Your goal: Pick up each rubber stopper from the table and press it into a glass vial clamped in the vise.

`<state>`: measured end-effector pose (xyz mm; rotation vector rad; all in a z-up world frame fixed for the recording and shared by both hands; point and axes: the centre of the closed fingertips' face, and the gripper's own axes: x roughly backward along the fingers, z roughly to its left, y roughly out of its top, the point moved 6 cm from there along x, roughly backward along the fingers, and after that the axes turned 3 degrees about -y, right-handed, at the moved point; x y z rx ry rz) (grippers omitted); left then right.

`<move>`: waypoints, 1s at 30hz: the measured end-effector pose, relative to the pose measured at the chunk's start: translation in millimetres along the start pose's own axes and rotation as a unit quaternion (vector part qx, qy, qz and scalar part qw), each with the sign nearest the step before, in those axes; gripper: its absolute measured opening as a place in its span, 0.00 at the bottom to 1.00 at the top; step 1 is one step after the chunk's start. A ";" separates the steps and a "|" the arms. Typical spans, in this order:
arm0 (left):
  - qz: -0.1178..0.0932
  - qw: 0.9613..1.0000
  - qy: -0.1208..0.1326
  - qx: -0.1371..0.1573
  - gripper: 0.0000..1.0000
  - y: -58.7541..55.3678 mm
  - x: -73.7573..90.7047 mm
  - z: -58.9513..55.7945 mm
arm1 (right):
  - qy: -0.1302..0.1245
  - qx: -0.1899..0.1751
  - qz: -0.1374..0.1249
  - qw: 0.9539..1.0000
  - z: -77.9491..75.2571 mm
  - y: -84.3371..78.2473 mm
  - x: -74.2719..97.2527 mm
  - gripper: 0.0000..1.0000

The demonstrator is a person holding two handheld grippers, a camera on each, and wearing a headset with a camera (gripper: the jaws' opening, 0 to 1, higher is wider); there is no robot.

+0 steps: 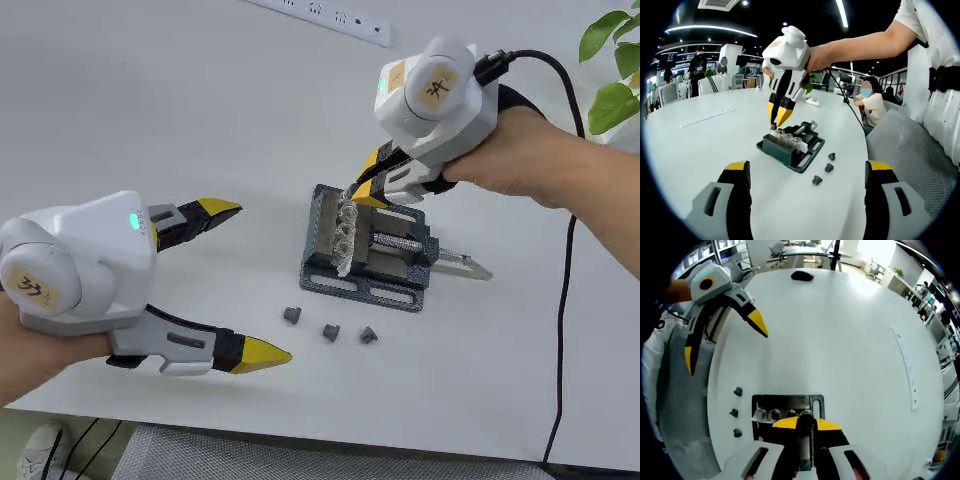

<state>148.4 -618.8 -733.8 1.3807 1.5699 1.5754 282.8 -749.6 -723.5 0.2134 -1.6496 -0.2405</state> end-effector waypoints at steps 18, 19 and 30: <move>-0.006 1.000 0.001 0.001 0.94 0.6 -1.6 1.4 | 0.000 0.028 0.035 0.999 -2.2 4.9 -1.0 0.07; -0.006 1.000 0.002 0.002 0.94 0.3 -1.0 1.8 | 0.002 0.027 0.032 0.999 -3.1 4.7 -0.8 0.07; -0.005 1.000 0.005 0.004 0.94 -1.8 0.8 3.2 | 0.007 0.011 0.009 1.000 -3.5 2.8 -3.4 0.08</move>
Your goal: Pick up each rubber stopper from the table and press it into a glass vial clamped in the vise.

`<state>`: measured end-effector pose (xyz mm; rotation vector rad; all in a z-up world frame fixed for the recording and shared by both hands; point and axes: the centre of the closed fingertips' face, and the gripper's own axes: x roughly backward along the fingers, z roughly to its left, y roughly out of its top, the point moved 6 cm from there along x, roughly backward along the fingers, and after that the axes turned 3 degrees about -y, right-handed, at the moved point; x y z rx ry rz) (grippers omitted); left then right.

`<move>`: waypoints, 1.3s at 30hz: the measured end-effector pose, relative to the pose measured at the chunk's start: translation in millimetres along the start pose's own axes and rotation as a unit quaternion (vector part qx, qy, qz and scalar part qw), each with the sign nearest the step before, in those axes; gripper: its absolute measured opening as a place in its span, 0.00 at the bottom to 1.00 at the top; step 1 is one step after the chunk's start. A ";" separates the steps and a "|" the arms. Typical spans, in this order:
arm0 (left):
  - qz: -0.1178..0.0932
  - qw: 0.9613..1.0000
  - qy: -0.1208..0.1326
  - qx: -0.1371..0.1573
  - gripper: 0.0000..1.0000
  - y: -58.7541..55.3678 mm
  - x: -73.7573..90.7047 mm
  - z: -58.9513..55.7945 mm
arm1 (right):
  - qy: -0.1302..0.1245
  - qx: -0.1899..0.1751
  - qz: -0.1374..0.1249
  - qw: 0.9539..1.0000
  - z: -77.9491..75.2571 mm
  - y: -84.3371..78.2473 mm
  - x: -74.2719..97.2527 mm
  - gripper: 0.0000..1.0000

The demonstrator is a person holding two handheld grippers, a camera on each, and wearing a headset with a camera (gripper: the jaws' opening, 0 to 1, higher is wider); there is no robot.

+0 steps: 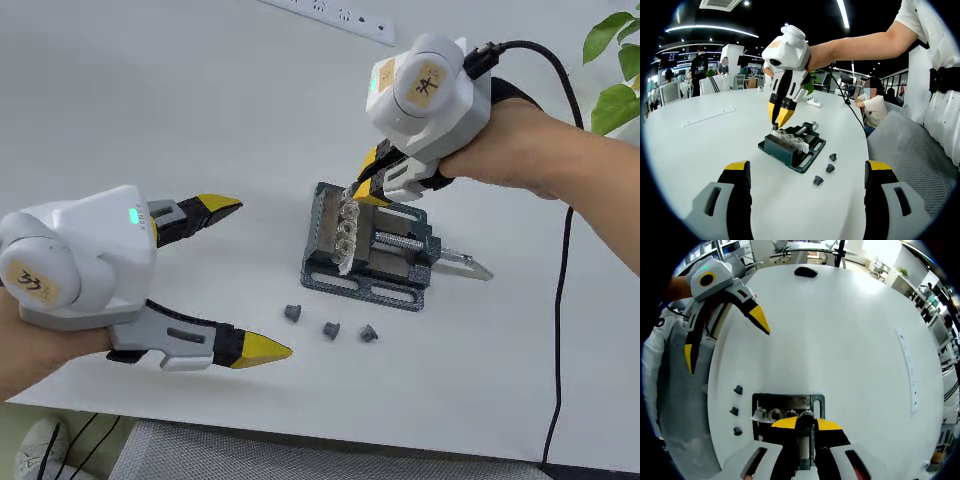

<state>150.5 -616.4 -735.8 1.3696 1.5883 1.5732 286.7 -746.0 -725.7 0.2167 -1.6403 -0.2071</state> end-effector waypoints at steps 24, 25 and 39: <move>0.001 1.000 -0.004 -0.001 0.93 0.7 -1.2 -1.2 | -0.004 -0.024 -0.038 0.999 0.0 -2.7 10.9 0.01; 0.001 1.000 -0.004 -0.001 0.93 0.6 -1.2 -1.1 | -0.002 -0.026 -0.040 0.999 0.7 -2.3 10.8 0.01; 0.003 1.000 -0.003 -0.001 0.93 -0.5 -0.6 -1.0 | 0.002 -0.016 -0.032 0.999 0.7 -2.6 4.9 0.01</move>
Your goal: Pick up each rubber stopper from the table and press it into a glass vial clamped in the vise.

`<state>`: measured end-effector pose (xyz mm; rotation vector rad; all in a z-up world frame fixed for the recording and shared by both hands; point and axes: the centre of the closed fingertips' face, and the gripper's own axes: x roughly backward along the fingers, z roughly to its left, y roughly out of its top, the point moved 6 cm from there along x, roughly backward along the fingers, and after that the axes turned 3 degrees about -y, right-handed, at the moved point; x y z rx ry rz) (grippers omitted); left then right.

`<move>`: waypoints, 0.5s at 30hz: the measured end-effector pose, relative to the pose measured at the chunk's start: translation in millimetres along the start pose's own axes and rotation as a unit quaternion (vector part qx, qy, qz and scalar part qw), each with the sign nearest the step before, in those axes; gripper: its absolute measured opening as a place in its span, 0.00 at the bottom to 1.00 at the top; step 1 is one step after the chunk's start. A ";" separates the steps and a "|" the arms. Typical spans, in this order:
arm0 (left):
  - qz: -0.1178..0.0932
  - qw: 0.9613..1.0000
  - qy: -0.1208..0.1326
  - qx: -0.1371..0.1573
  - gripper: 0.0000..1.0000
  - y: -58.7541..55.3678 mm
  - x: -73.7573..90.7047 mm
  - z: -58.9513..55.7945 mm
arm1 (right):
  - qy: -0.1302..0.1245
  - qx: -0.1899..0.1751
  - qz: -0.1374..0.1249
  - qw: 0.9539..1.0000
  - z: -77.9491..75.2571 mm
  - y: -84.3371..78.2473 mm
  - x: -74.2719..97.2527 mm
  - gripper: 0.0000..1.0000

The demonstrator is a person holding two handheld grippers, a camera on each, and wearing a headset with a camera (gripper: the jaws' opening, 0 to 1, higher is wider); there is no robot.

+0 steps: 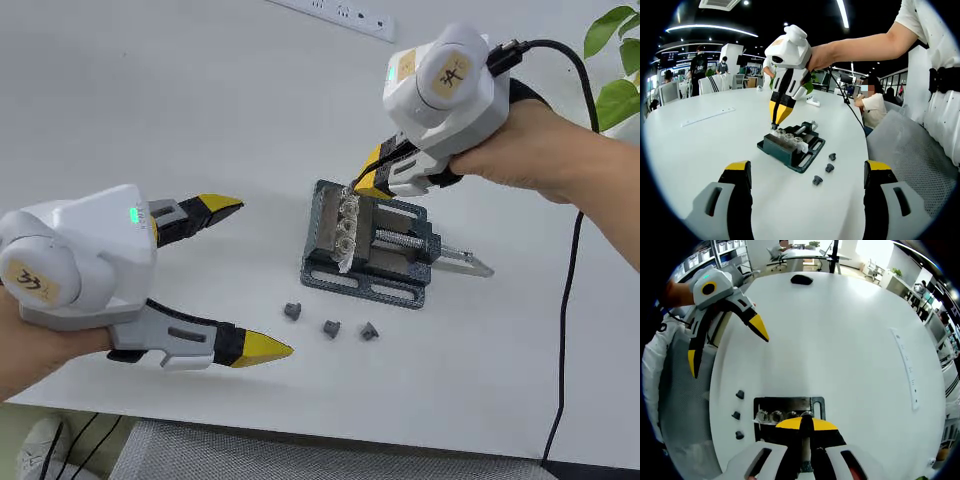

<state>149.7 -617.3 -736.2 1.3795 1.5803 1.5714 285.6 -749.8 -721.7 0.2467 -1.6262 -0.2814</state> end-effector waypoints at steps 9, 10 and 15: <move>-0.003 1.000 0.000 0.001 0.93 1.2 -0.3 1.3 | 0.004 -0.001 0.004 1.000 0.0 0.2 0.7 0.01; -0.003 1.000 0.000 0.000 0.93 1.4 -0.4 1.4 | 0.005 0.000 0.005 1.000 -0.3 0.4 0.8 0.01; -0.003 1.000 -0.002 0.000 0.92 1.7 -1.4 1.3 | 0.005 0.003 0.009 1.000 0.6 0.3 0.5 0.01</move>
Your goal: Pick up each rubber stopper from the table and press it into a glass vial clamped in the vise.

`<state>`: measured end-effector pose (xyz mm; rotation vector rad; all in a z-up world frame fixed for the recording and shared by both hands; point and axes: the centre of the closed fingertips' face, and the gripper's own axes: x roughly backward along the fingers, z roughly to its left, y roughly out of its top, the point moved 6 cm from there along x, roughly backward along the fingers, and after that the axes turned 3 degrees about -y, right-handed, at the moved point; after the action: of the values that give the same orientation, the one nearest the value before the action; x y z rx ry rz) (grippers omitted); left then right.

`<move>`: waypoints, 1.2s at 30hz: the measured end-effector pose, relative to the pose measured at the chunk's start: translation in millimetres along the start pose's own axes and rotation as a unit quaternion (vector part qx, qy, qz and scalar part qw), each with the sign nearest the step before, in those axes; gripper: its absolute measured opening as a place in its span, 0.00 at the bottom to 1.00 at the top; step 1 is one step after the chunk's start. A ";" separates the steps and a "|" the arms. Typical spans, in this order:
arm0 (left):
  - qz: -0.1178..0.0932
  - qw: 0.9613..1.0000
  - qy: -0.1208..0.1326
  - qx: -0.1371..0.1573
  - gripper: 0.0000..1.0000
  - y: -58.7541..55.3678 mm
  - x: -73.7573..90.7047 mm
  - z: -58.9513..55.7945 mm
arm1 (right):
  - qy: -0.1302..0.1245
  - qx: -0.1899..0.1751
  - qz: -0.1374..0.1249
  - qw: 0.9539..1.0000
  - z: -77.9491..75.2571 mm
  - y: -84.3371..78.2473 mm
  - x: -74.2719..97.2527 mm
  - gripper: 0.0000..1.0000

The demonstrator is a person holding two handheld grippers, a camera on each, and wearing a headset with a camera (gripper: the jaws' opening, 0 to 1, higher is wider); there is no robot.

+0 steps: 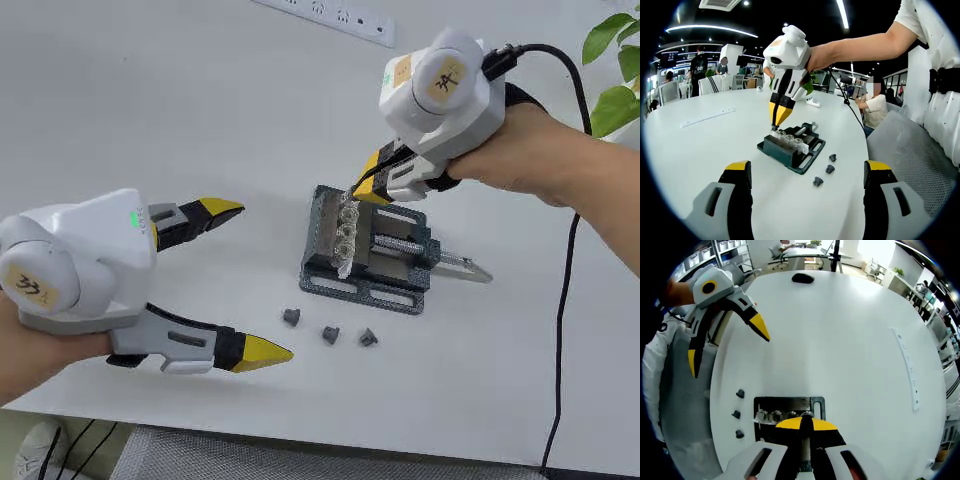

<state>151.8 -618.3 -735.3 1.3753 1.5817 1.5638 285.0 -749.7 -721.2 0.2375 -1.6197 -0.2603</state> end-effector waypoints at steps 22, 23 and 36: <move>-0.005 1.000 0.006 -0.001 0.92 3.4 2.1 2.2 | 0.004 0.003 0.034 0.999 -0.2 3.9 -3.7 0.00; -0.005 1.000 0.006 -0.001 0.92 3.8 2.0 2.1 | 0.003 0.000 0.038 0.999 -0.5 4.2 -3.9 0.00; -0.008 1.000 0.009 0.000 0.91 5.1 2.2 3.1 | 0.003 0.001 0.054 0.999 -2.4 6.5 -5.4 0.00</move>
<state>155.3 -616.1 -730.5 1.3487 1.5993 1.5698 287.8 -741.9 -724.1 0.1519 -1.6217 -0.1748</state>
